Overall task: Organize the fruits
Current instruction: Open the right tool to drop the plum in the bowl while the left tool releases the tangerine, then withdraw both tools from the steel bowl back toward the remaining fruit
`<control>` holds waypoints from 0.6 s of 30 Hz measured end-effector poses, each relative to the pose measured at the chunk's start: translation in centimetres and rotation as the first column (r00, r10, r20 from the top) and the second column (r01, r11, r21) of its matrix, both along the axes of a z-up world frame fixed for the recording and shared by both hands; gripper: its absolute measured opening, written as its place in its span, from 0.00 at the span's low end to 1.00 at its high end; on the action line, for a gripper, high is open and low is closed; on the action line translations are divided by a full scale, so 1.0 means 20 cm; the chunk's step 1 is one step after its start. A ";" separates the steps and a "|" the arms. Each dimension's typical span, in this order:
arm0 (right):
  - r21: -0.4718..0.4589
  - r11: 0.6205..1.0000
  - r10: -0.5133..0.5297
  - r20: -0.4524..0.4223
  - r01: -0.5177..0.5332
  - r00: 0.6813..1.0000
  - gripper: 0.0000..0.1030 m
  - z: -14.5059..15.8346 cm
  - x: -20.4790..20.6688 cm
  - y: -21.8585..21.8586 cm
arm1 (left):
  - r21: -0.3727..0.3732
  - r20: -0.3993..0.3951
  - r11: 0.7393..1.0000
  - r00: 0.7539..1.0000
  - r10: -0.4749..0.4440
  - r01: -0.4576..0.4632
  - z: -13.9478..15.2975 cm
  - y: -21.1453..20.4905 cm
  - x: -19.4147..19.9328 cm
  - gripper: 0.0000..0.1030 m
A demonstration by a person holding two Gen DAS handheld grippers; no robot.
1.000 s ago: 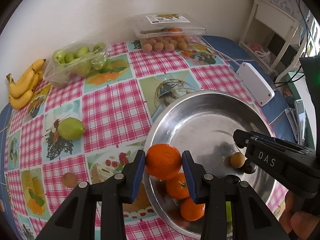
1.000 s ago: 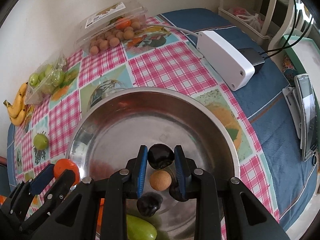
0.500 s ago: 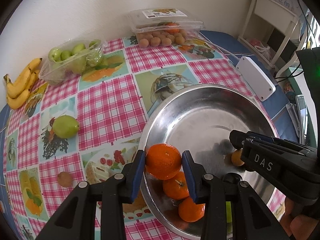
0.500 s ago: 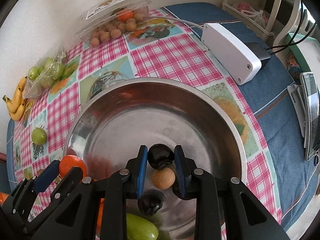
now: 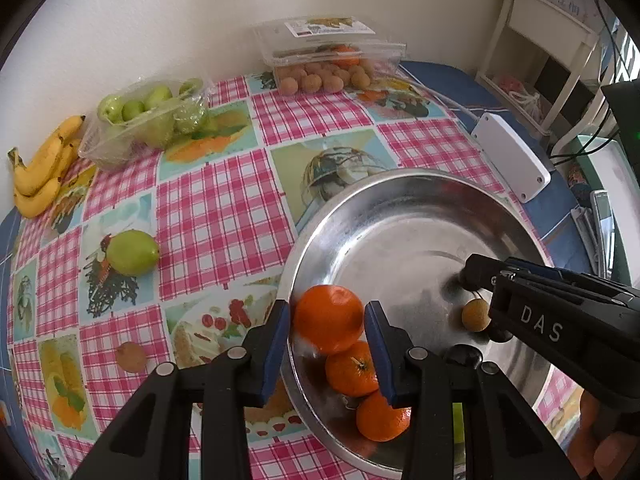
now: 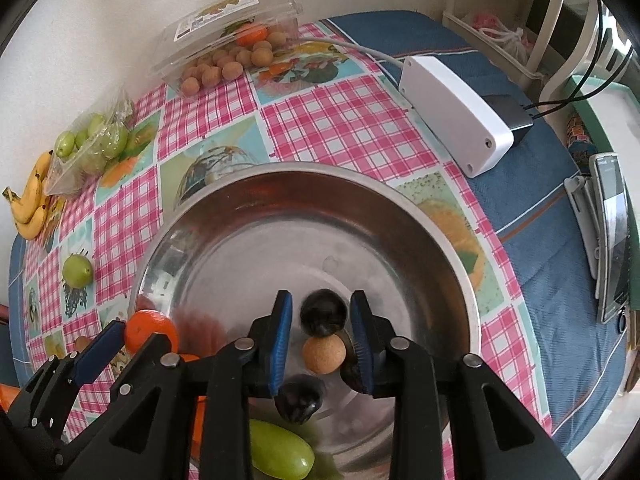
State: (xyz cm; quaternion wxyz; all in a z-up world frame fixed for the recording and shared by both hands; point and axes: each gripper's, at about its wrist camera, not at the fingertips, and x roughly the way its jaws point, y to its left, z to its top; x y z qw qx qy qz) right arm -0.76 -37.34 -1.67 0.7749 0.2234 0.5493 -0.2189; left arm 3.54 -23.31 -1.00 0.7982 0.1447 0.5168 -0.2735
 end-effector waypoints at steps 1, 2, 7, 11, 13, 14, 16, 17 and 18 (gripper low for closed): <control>-0.004 1.000 0.001 0.002 -0.001 1.000 0.37 0.01 0.00 0.00 | -0.003 0.002 1.000 1.000 0.000 0.000 0.01 0.00 0.00 0.43; -0.008 1.000 0.003 0.005 -0.003 1.000 0.37 0.02 0.00 0.00 | -0.008 0.005 1.000 1.000 0.002 -0.002 0.02 0.01 0.00 0.43; -0.023 1.000 0.002 0.028 -0.002 1.000 0.38 0.08 -0.03 -0.01 | -0.025 0.009 1.000 1.000 0.016 -0.016 0.07 0.03 0.00 0.44; -0.048 0.999 0.001 0.039 0.001 0.999 0.38 0.14 -0.05 0.00 | -0.031 0.011 0.998 0.999 0.048 -0.048 0.11 0.07 0.03 0.51; -0.060 0.998 0.004 0.037 -0.002 0.999 0.38 0.16 -0.05 0.00 | -0.029 0.012 0.997 0.997 0.071 -0.071 0.12 0.09 0.04 0.53; -0.065 0.998 0.006 0.035 -0.003 0.999 0.38 0.17 -0.05 0.01 | -0.027 0.013 0.996 0.996 0.083 -0.083 0.13 0.11 0.05 0.54; -0.073 0.997 0.008 0.026 -0.007 1.000 0.38 0.18 -0.05 0.02 | -0.023 0.015 0.994 0.994 0.110 -0.110 0.13 0.14 0.07 0.55; -0.077 0.997 0.010 0.022 -0.008 1.000 0.38 0.19 -0.06 0.03 | -0.021 0.015 0.992 0.992 0.123 -0.123 0.13 0.16 0.08 0.56; -0.079 0.997 0.011 0.018 -0.010 1.000 0.38 0.19 -0.06 0.03 | -0.017 0.011 0.990 0.990 0.139 -0.139 0.12 0.18 0.10 0.56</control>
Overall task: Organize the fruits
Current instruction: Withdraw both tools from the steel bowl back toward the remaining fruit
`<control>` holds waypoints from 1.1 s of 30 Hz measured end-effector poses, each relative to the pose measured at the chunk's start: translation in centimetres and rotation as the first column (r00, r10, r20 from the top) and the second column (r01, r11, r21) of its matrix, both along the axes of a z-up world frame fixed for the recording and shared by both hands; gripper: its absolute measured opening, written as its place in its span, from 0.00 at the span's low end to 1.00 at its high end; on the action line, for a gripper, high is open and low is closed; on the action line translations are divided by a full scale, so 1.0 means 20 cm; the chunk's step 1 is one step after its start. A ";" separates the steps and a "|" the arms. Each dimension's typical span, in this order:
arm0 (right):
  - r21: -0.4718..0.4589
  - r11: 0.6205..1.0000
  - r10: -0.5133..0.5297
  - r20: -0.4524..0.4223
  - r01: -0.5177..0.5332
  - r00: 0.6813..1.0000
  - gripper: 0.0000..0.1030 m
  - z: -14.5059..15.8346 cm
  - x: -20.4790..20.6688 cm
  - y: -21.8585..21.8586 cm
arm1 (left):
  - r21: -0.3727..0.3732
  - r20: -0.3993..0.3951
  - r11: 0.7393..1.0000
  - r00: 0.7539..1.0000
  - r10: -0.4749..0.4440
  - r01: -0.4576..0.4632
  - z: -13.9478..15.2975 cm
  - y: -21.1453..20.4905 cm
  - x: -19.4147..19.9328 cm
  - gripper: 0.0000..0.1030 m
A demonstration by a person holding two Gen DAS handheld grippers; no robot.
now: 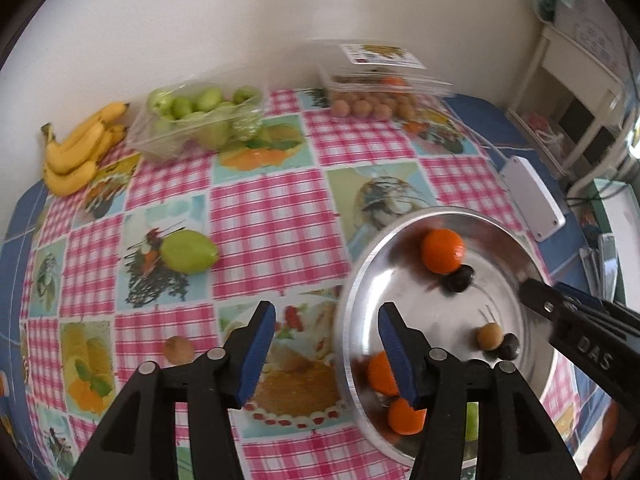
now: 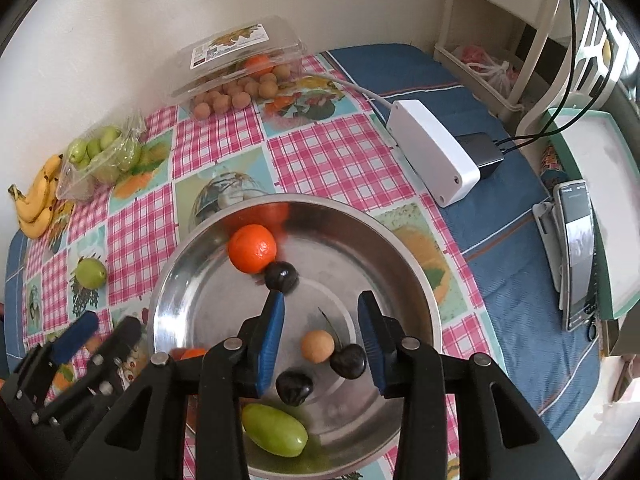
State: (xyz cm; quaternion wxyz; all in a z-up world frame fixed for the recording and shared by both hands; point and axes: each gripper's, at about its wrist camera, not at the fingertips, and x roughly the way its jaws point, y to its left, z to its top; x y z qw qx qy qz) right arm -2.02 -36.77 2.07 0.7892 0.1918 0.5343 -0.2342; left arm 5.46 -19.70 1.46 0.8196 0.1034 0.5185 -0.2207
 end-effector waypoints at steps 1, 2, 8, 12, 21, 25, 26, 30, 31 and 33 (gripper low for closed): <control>-0.001 1.000 0.001 -0.005 -0.001 1.000 0.38 0.00 0.00 0.00 | 0.001 -0.004 1.000 1.000 0.011 -0.011 0.00 0.02 0.01 0.56; -0.002 1.000 0.002 -0.008 -0.002 1.000 0.38 0.00 0.00 0.01 | 0.002 -0.010 1.000 1.000 0.029 -0.029 -0.01 0.04 0.02 0.56; -0.004 1.000 0.022 -0.029 -0.022 0.999 0.38 -0.01 -0.01 0.05 | 0.009 -0.031 0.996 0.996 0.088 -0.088 -0.04 0.15 0.05 0.56; 0.004 0.999 0.039 -0.039 -0.039 0.998 0.38 -0.02 -0.01 0.09 | 0.017 -0.045 0.993 0.992 0.118 -0.118 -0.06 0.20 0.06 0.56; 0.011 0.999 0.044 -0.074 -0.044 0.996 0.38 -0.04 -0.05 0.15 | 0.032 -0.073 0.985 0.983 0.170 -0.168 -0.10 0.30 0.03 0.56; 0.018 0.998 0.059 -0.084 -0.057 0.995 0.38 -0.05 -0.05 0.17 | 0.037 -0.083 0.982 0.979 0.185 -0.183 -0.11 0.33 0.03 0.56; 0.018 0.998 0.061 -0.086 -0.059 0.994 0.38 -0.05 -0.04 0.17 | 0.037 -0.085 0.981 0.978 0.191 -0.188 -0.11 0.34 0.03 0.56; 0.021 0.998 0.066 -0.088 -0.064 0.994 0.38 -0.05 -0.03 0.17 | 0.040 -0.087 0.980 0.977 0.195 -0.193 -0.12 0.35 0.03 0.56; 0.022 0.998 0.066 -0.090 -0.064 0.994 0.38 -0.05 -0.03 0.17 | 0.041 -0.086 0.981 0.977 0.194 -0.191 -0.12 0.35 0.03 0.56; 0.024 0.998 0.067 -0.094 -0.065 0.993 0.38 -0.06 -0.03 0.17 | 0.043 -0.087 0.980 0.977 0.195 -0.192 -0.12 0.35 0.03 0.58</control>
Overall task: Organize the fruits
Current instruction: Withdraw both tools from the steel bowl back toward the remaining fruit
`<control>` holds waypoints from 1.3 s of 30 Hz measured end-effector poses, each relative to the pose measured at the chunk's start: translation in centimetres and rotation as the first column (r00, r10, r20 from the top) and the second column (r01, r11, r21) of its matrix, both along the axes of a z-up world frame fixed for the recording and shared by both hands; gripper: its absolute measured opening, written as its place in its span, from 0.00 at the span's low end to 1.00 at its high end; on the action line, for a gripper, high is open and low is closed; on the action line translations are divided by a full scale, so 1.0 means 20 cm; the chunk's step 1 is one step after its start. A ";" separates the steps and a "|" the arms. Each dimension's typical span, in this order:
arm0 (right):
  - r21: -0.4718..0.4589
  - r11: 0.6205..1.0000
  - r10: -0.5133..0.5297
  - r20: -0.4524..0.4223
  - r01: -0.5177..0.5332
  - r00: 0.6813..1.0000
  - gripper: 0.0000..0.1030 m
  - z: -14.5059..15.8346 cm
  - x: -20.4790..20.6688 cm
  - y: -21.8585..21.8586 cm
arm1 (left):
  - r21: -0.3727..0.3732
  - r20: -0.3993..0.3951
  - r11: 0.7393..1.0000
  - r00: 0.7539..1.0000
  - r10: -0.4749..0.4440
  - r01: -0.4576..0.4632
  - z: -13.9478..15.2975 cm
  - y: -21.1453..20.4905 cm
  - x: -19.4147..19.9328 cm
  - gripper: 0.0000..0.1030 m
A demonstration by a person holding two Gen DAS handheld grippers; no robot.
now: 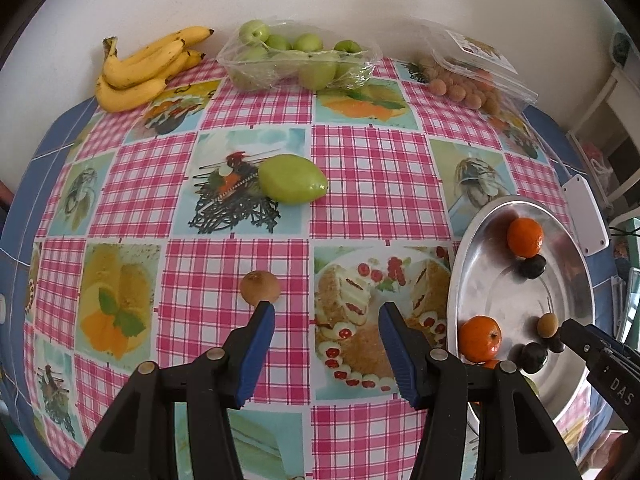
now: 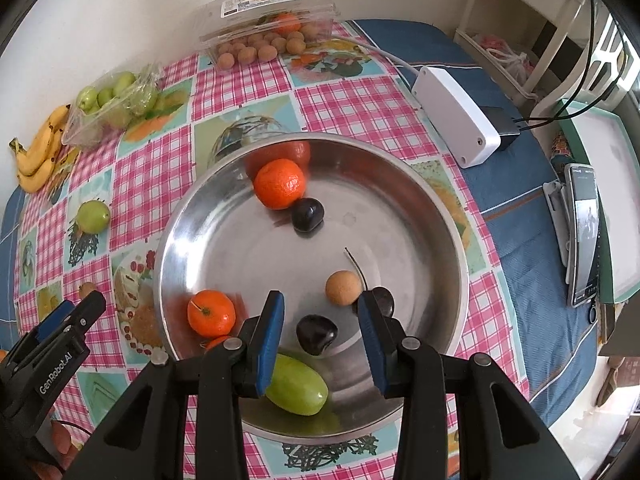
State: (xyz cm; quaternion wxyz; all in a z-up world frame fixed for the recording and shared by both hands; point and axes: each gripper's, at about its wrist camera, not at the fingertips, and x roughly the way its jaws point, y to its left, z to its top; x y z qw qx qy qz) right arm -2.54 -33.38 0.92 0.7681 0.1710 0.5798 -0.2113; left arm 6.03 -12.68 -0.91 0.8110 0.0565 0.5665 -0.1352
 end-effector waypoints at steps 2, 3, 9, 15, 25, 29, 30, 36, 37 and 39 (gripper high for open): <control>0.001 1.000 0.003 -0.011 -0.003 1.000 0.38 -0.01 0.01 0.00 | 0.003 -0.002 1.000 1.000 0.004 -0.004 0.00 0.00 0.00 0.64; 0.001 1.000 0.004 -0.016 -0.004 1.000 0.38 -0.02 0.01 0.01 | 0.007 -0.003 1.000 1.000 0.008 -0.008 -0.01 0.01 0.01 0.65; -0.005 1.000 0.008 -0.035 -0.008 0.999 0.66 -0.04 0.03 0.01 | 0.045 -0.009 0.999 1.000 0.024 -0.024 -0.03 0.02 0.02 0.75; 0.006 1.000 0.008 -0.065 -0.008 0.998 0.72 -0.07 0.04 0.02 | 0.067 -0.016 0.997 0.999 0.034 -0.033 -0.06 0.04 0.03 0.85; 0.013 1.000 0.008 -0.055 -0.007 0.998 0.97 -0.08 0.04 0.02 | 0.087 0.017 0.995 0.999 0.043 -0.044 -0.06 0.05 0.04 1.00; 0.008 1.000 -0.009 -0.059 0.010 0.998 0.99 -0.09 0.03 0.01 | 0.075 0.008 0.996 0.999 0.049 -0.049 -0.07 0.06 0.04 1.00; 0.008 1.000 -0.011 -0.062 0.012 0.998 0.99 -0.10 0.03 0.01 | 0.076 0.010 0.996 0.999 0.046 -0.047 -0.06 0.06 0.04 1.00; 0.009 1.000 0.006 -0.081 -0.005 0.997 0.99 -0.12 0.03 0.02 | 0.075 0.012 0.997 0.999 0.034 -0.035 -0.05 0.06 0.04 1.00; 0.011 1.000 0.010 -0.080 -0.009 0.997 0.99 -0.13 0.03 0.03 | 0.074 0.013 0.997 0.999 0.034 -0.035 -0.05 0.06 0.04 1.00; 0.009 1.000 0.018 -0.078 -0.017 0.997 0.99 -0.12 0.03 0.05 | 0.071 0.016 0.997 0.999 0.041 -0.042 -0.04 0.08 0.04 1.00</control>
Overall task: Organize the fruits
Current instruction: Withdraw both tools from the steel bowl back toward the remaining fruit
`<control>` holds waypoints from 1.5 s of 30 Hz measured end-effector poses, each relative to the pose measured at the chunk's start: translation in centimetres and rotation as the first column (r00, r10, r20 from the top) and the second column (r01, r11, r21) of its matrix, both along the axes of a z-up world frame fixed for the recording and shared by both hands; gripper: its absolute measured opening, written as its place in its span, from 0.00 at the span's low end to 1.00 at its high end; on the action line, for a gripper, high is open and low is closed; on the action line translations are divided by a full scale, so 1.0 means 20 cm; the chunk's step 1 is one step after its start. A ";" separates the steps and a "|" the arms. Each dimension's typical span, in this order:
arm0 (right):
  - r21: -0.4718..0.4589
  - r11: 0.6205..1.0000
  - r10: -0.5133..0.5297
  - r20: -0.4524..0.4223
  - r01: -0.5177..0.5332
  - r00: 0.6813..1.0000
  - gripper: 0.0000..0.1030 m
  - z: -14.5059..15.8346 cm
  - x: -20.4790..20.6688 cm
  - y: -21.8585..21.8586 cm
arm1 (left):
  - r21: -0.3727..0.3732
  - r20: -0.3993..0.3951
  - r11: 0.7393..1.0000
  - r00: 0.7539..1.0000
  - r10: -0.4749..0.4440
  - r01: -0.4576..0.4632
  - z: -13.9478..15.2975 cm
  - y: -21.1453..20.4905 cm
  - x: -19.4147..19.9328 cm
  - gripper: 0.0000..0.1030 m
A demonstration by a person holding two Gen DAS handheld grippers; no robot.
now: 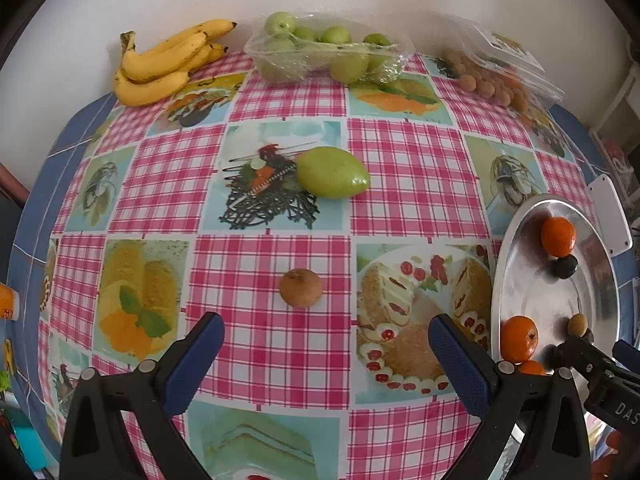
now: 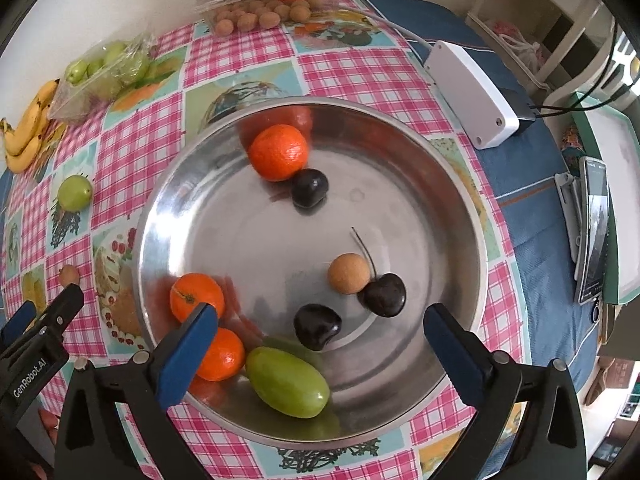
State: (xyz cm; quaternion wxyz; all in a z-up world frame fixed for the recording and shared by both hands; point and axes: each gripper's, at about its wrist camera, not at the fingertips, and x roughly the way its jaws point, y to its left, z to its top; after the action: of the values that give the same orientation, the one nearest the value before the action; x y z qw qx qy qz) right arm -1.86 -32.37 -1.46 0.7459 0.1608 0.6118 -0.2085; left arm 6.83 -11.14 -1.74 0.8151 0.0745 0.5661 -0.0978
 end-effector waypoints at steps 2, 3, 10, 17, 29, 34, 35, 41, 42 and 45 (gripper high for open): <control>-0.004 1.000 0.003 0.010 -0.003 1.000 0.99 0.01 0.00 0.02 | -0.008 0.000 1.000 1.000 0.014 -0.014 0.01 0.03 0.01 1.00; -0.002 1.000 0.006 0.017 -0.006 1.000 0.99 0.01 0.01 0.02 | -0.009 0.000 1.000 1.000 0.021 -0.021 0.01 0.04 0.02 1.00; -0.008 0.999 0.031 0.027 -0.031 0.999 0.99 0.02 0.04 0.11 | -0.010 0.024 0.998 0.998 0.064 -0.064 0.05 0.13 0.05 1.00; -0.012 0.998 0.067 0.034 -0.066 0.997 0.99 0.03 0.09 0.22 | -0.015 0.042 0.993 0.992 0.119 -0.118 0.08 0.26 0.09 1.00; -0.012 0.988 0.152 0.043 -0.151 0.988 0.99 0.03 0.22 0.50 | -0.051 0.054 0.978 0.977 0.204 -0.202 0.12 0.47 0.13 1.00; -0.017 0.984 0.176 0.041 -0.175 0.984 0.99 0.03 0.27 0.58 | -0.061 0.049 0.973 0.973 0.224 -0.221 0.13 0.53 0.15 1.00; -0.018 0.984 0.177 0.041 -0.176 0.983 0.99 0.03 0.27 0.59 | -0.066 0.048 0.971 0.971 0.233 -0.229 0.13 0.55 0.16 1.00; 0.012 0.976 0.215 0.065 -0.216 0.975 0.99 0.02 0.34 0.70 | -0.043 0.043 0.972 0.971 0.233 -0.231 0.10 0.58 0.18 1.00; 0.019 0.974 0.226 0.069 -0.228 0.972 0.99 0.01 0.35 0.73 | -0.037 0.037 0.972 0.972 0.232 -0.231 0.09 0.59 0.19 1.00; 0.033 0.971 0.232 0.075 -0.235 0.970 0.99 -0.01 0.39 0.77 | -0.029 0.014 0.970 0.971 0.240 -0.239 0.05 0.60 0.20 1.00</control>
State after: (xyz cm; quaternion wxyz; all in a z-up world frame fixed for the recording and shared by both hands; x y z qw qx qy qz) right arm 5.85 -17.03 -1.72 0.7829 0.1103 0.6040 -0.1005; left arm 10.88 0.94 -0.77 0.8267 -0.0047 0.5626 -0.0058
